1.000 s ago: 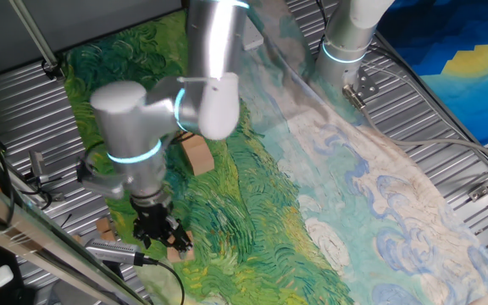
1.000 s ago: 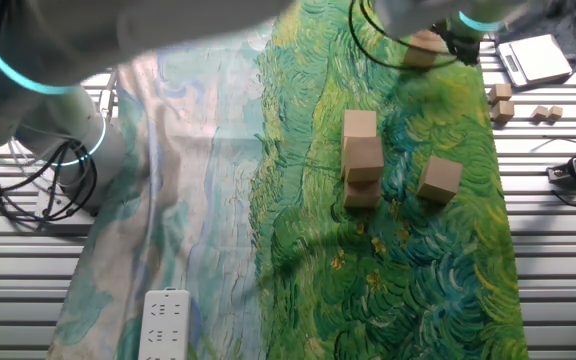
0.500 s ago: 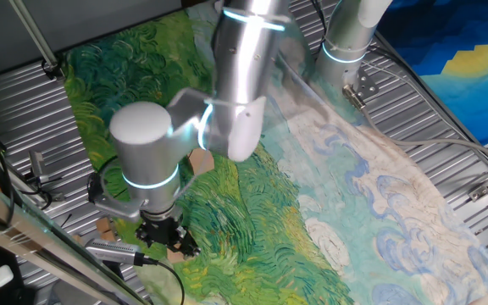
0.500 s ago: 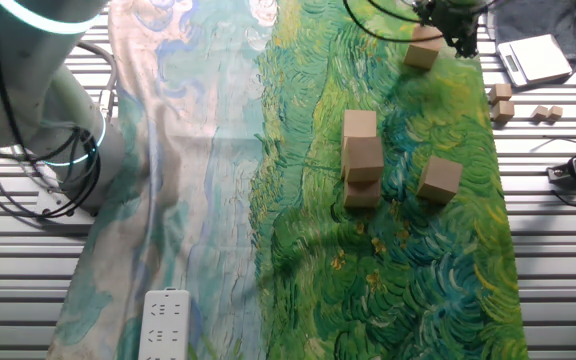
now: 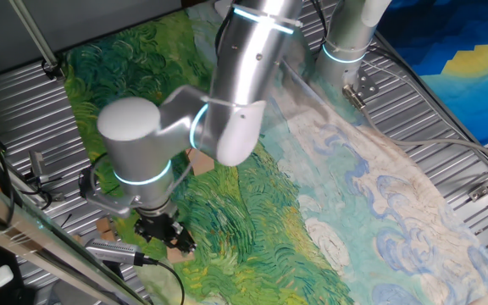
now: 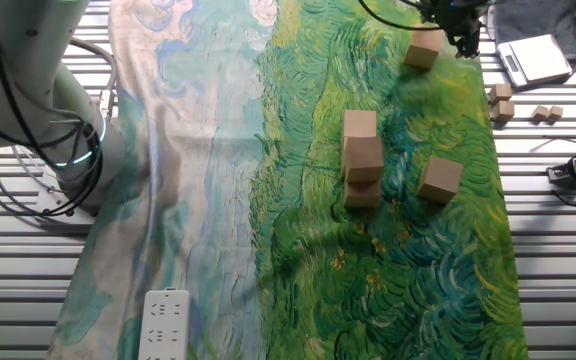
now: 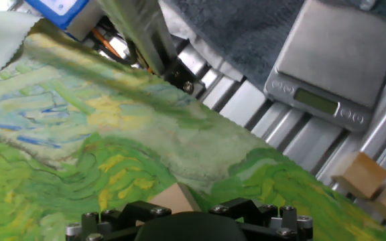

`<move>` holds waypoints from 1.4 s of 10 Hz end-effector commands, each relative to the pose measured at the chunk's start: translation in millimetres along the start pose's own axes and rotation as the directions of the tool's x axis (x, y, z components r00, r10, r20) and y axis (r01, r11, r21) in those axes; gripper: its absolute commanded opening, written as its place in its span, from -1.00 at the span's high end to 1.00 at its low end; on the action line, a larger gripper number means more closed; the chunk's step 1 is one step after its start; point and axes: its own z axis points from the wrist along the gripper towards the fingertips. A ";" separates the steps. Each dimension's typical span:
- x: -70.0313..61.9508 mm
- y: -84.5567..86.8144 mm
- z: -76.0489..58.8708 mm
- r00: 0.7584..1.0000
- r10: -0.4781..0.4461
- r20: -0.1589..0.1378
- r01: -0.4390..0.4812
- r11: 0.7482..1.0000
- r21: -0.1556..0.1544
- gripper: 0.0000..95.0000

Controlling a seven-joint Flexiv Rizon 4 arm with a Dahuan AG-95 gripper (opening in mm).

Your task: Stack the blocks into a pyramid shape

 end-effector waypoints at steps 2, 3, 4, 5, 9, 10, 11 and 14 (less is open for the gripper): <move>-0.7 2.7 6.1 0.996 0.071 0.045 -0.068 0.996 -0.062 -1.00; -0.6 2.7 7.0 0.996 0.077 0.043 -0.074 0.995 -0.062 -1.00; -0.5 2.8 9.2 0.994 0.102 0.027 -0.101 0.994 -0.046 -1.00; -0.4 2.9 10.1 0.993 0.122 0.005 -0.122 0.992 -0.024 -1.00; 0.3 2.8 14.2 0.987 0.149 -0.055 -0.146 0.988 0.057 -1.00; 0.8 2.9 15.0 0.985 0.158 -0.071 -0.153 0.985 0.079 -1.00; 1.5 3.1 15.3 0.984 0.157 -0.083 -0.149 0.984 0.097 -1.00; 8.6 4.1 17.5 0.991 0.110 -0.079 -0.101 0.989 0.106 -0.60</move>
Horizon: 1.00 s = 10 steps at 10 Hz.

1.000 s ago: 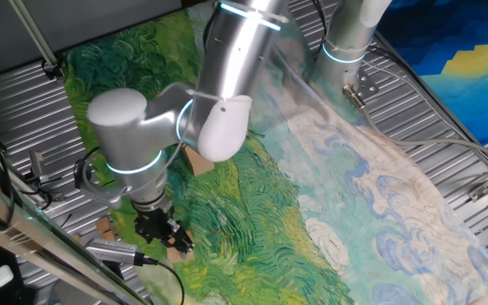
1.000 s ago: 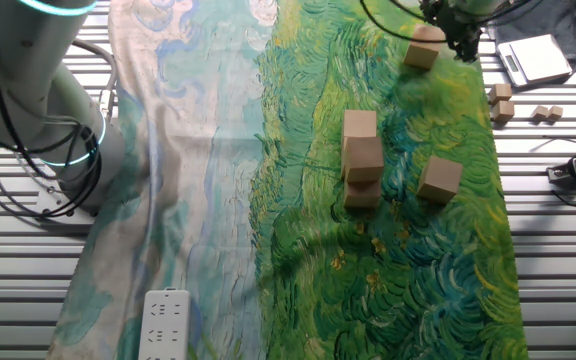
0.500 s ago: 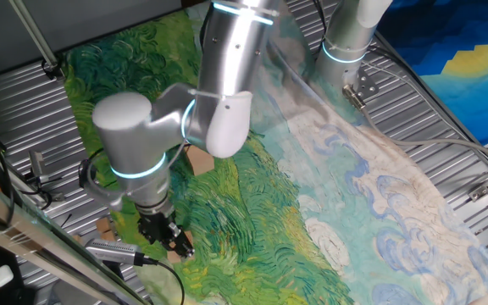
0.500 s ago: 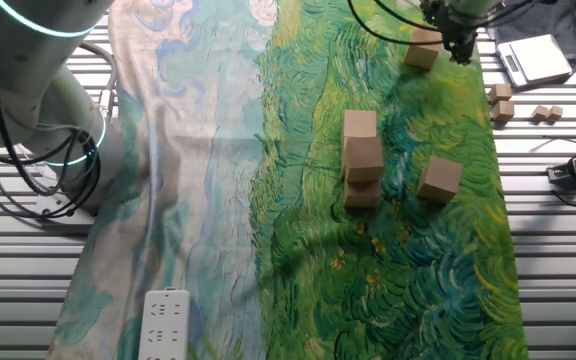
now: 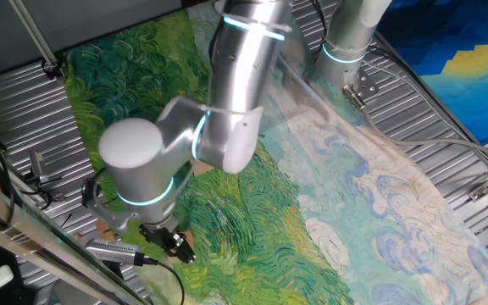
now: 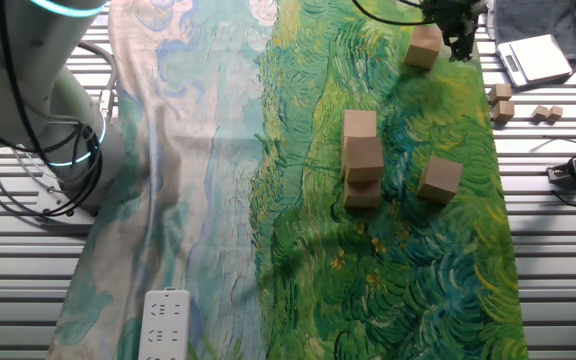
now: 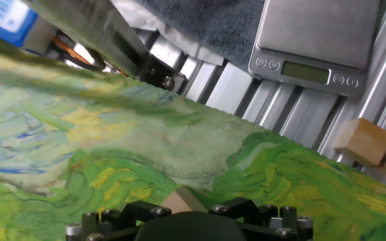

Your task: Stack the blocks into a pyramid shape

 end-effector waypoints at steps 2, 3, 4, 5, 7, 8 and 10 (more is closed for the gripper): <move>6.6 0.1 -0.1 0.995 -0.097 0.010 0.097 0.995 0.025 -0.60; 7.1 0.1 -0.1 0.994 -0.106 0.014 0.106 0.994 0.027 -0.20; 7.1 0.1 -0.4 0.994 -0.110 0.017 0.109 0.994 0.029 -0.20; 7.9 -0.2 -1.9 0.992 -0.123 0.003 0.122 0.992 0.041 -0.20; 8.6 -0.3 -2.8 0.992 -0.127 0.001 0.127 0.991 0.045 -0.20; 8.6 -0.3 -3.0 0.992 -0.124 0.005 0.124 0.991 0.045 -0.20; 8.6 -0.3 -3.0 0.994 -0.110 0.007 0.109 0.993 0.049 0.60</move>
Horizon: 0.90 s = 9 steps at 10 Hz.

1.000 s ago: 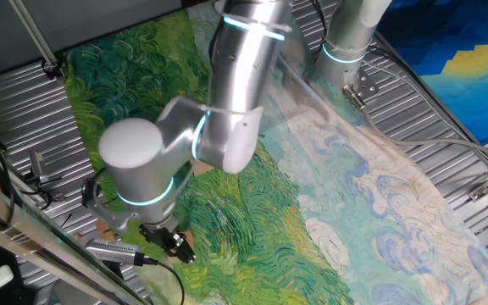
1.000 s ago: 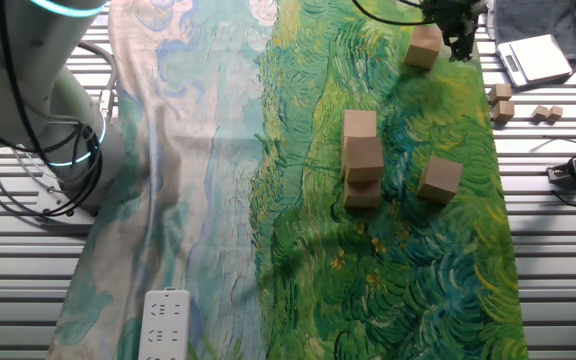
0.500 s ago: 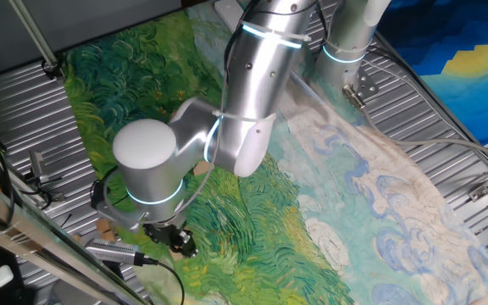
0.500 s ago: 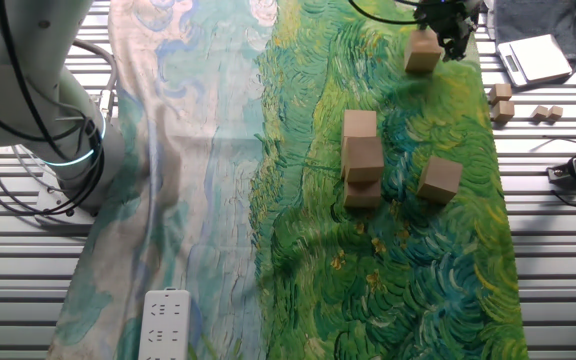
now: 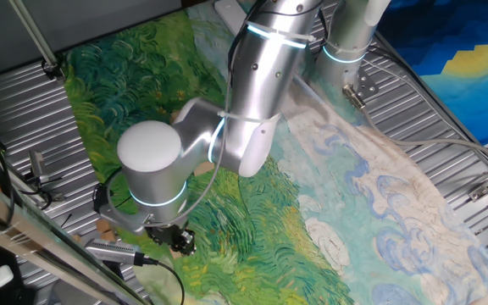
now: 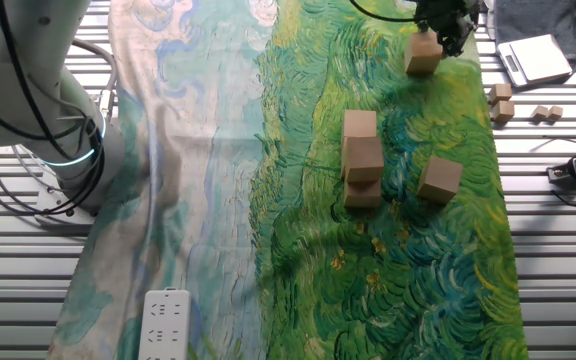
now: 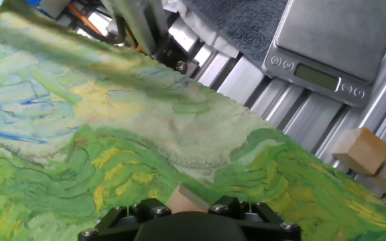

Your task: Stack the blocks into a pyramid shape

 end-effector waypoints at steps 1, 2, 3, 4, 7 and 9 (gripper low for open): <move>1.2 0.0 -0.2 1.000 0.006 0.003 -0.006 1.000 0.002 0.60; 1.2 0.0 -0.2 1.000 -0.001 0.005 0.000 1.000 0.008 0.20; 1.2 0.0 -0.2 1.000 -0.015 0.010 0.015 1.000 0.014 -0.20; 1.2 0.0 -0.2 1.000 -0.021 0.013 0.021 1.000 0.018 -0.20; 0.7 -0.3 -1.5 0.995 -0.101 0.000 0.101 0.990 0.100 -1.00; 0.9 -1.8 -7.8 0.996 -0.083 -0.030 0.086 0.988 0.131 -1.00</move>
